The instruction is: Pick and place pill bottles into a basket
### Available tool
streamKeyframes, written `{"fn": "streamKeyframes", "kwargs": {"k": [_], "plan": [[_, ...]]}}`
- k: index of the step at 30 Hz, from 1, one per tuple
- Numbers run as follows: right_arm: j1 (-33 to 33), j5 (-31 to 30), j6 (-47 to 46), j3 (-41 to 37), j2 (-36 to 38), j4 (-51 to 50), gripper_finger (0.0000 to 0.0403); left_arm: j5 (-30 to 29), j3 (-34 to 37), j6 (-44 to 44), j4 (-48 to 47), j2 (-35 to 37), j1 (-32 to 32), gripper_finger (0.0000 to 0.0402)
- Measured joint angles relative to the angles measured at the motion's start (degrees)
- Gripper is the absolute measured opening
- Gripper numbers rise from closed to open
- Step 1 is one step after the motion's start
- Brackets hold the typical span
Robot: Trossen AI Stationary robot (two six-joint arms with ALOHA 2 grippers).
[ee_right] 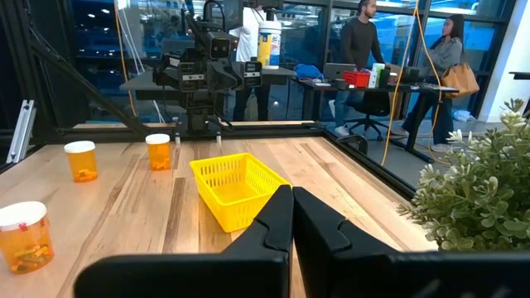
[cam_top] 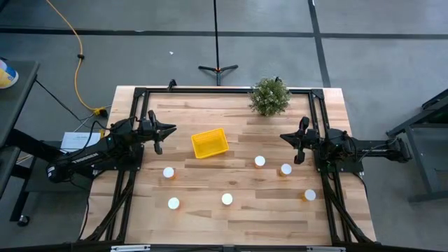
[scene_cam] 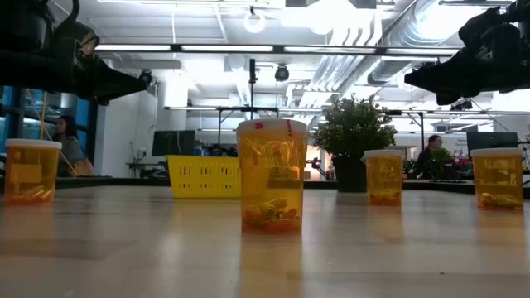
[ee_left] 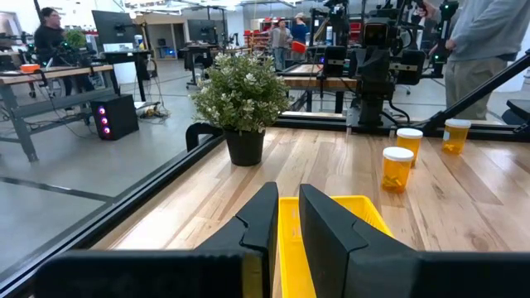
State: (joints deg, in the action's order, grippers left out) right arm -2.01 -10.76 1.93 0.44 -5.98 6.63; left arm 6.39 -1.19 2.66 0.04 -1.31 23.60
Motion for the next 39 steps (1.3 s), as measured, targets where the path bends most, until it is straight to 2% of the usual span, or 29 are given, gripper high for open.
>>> {"fn": "streamKeyframes", "kwargs": {"k": [13, 20, 39], "plan": [[0.01, 0.01, 0.0, 0.0, 0.0, 0.0, 0.0, 0.0, 0.0, -0.01, 0.01, -0.01, 0.0, 0.009], [-0.01, 0.0, 7.17, 0.01, 0.0, 0.0, 0.0, 0.01, 0.0, -0.01, -0.01, -0.01, 0.01, 0.009], [0.01, 0.02, 7.1, 0.01, 0.0, 0.66, 0.0, -0.01, 0.0, 0.01, -0.01, -0.01, 0.01, 0.009]]}}
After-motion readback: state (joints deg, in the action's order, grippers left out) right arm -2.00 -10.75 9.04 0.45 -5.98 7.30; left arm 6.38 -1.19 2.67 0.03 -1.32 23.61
